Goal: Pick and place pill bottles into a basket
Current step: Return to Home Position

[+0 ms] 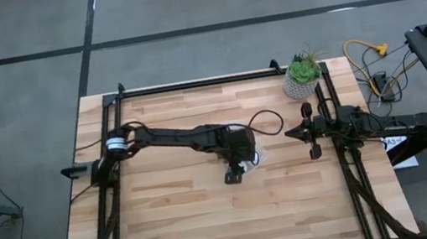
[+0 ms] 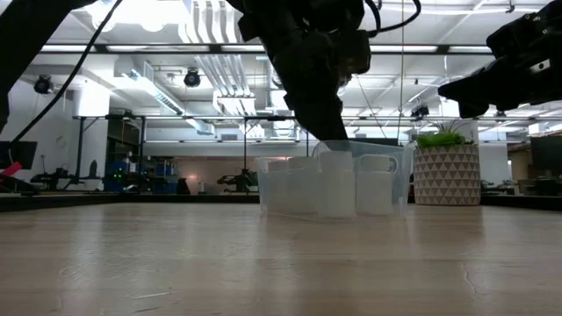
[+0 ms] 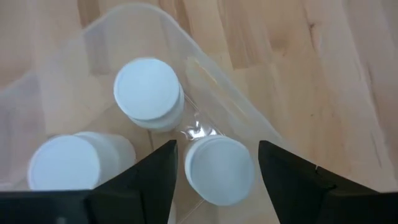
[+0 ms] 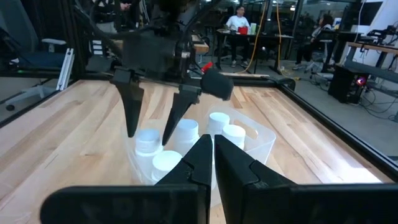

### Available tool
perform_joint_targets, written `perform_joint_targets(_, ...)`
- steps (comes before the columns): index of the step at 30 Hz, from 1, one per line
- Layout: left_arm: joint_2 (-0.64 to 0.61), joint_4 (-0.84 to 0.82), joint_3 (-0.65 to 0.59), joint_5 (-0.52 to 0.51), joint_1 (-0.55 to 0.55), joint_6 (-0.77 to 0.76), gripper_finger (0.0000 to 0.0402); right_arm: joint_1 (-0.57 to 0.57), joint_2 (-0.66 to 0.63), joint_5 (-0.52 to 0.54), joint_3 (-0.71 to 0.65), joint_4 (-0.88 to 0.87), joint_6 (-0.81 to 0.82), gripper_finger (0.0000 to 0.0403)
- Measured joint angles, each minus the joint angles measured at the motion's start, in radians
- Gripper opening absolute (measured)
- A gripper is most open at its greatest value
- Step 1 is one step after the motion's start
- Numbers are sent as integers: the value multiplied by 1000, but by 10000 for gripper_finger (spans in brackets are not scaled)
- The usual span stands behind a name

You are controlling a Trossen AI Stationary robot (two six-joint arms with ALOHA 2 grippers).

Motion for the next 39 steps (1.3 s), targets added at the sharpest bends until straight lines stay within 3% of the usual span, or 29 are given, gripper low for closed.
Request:
perform_joint_targets(12, -121, -98, 32, 0, -5, -20, 205, 0, 0, -2, 0, -1, -1, 9)
perform_joint_targets(18, -266, 45, -73, 0, -25, 46, 205, 0, 7, -1, 1, -2, -1, 9)
perform_joint_targets(23, -435, 205, -285, -22, -26, 57, 205, 0, 5, 1, 0, 0, -1, 9)
perform_joint_targets(32, -795, 645, -824, -78, -26, 35, 206, 0, 5, 1, 0, 0, 0, 9)
perform_joint_targets(39, -1070, 779, -1133, -146, -26, 2, 206, 0, 5, 0, 0, 0, -1, 9)
